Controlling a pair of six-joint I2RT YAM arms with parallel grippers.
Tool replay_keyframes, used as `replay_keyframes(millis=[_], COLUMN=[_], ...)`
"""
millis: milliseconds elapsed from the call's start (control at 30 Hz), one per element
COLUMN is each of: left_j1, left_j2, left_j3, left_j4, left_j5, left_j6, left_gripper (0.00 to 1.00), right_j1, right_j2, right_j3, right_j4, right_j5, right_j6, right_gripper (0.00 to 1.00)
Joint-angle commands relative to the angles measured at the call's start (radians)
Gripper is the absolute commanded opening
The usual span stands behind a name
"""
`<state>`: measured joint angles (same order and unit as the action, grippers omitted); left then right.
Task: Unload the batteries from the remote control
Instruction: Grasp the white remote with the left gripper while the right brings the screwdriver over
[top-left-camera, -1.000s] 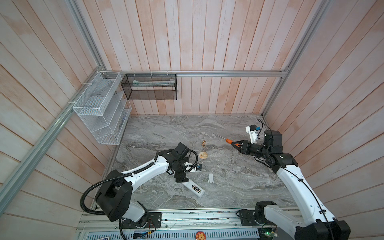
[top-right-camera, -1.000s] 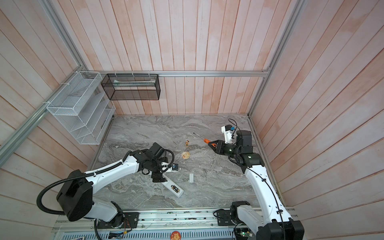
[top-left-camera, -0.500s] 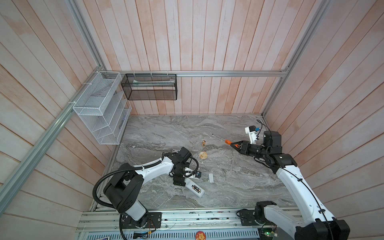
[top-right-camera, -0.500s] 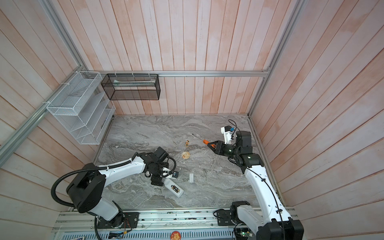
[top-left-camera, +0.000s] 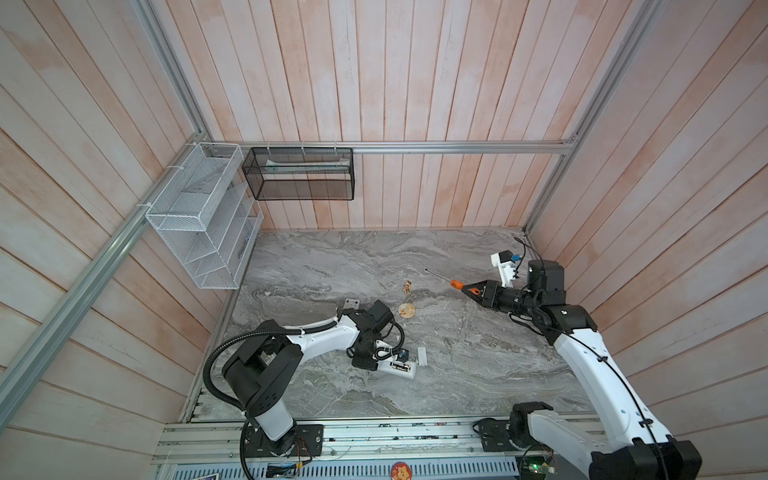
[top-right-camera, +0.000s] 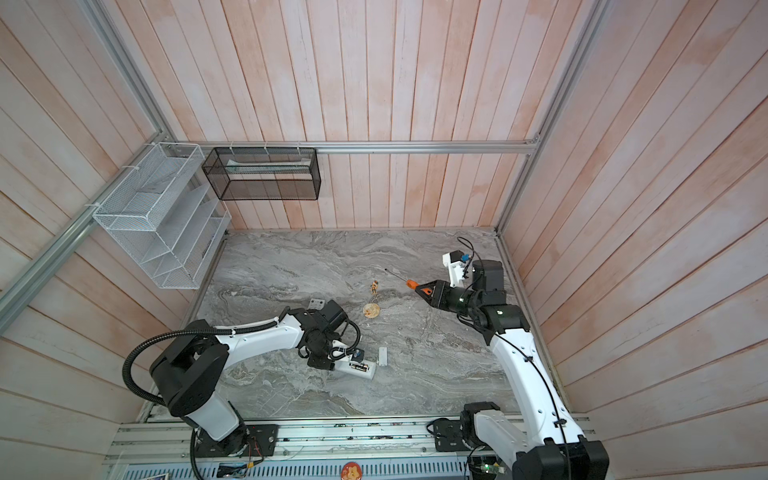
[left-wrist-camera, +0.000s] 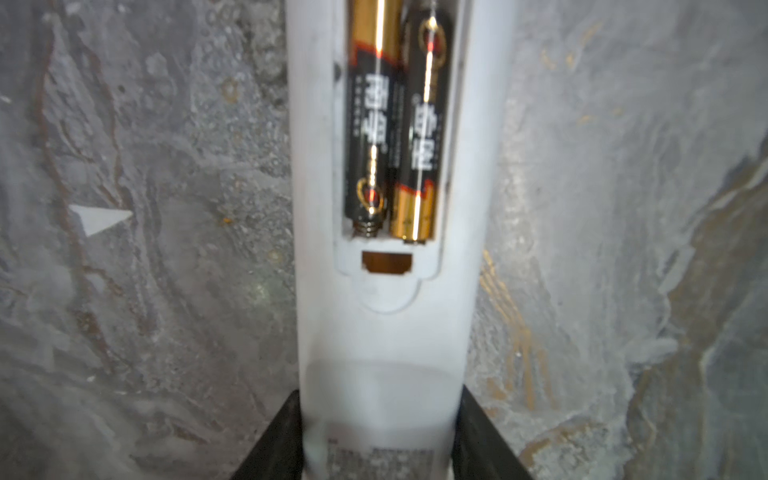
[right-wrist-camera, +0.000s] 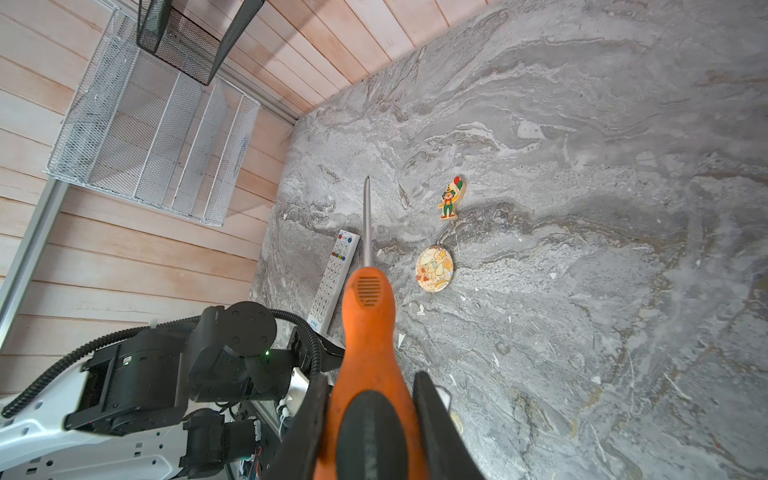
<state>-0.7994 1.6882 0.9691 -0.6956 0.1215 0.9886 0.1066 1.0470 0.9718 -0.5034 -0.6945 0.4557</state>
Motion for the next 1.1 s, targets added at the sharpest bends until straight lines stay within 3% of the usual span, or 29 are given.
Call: replay_keyframes(millis=[0,167,467,500,667,833,933,1067], left_j1=[-0.043,-0.109,-0.147,-0.18,-0.182,-0.182,-0.182,-0.182], left_j2=[0.07,0.026,0.071,0.082,0.076,0.024,0.004,-0.005], left_j3=[-0.037,-0.112,-0.08,-0.074,-0.086,-0.142,-0.169,-0.191], left_j4=[0.042,0.11,0.115,0.114,0.123,0.145,0.156,0.156], left_j5=[-0.024,-0.044,-0.08,-0.077,-0.073,-0.099,-0.103,-0.098], left_j6=[-0.144,-0.237,-0.397,-0.404,-0.415,-0.41,-0.413,-0.403], left_gripper=[0.45,0.42,0.42,0.44,0.64,0.7,0.7,0.56], right_j1=[0.003,0.053,0.263,0.284,0.378,0.461,0.482,0.491], right_j2=[0.021,0.055,0.114,0.114,0.114,0.134,0.142,0.151], right_j3=[0.088,0.159,0.256,0.255,0.247,0.264,0.275,0.285], right_j4=[-0.14,-0.307,-0.651,-0.674,-0.748,-0.799,-0.818,-0.843], right_j5=[0.021,0.096,0.322,0.333,0.349,0.357,0.347,0.331], right_j6=[-0.061,-0.088,-0.072,-0.064,-0.032,-0.002,-0.008,-0.016], right_gripper=[0.0,0.0,0.0,0.0,0.0,0.0,0.0,0.0])
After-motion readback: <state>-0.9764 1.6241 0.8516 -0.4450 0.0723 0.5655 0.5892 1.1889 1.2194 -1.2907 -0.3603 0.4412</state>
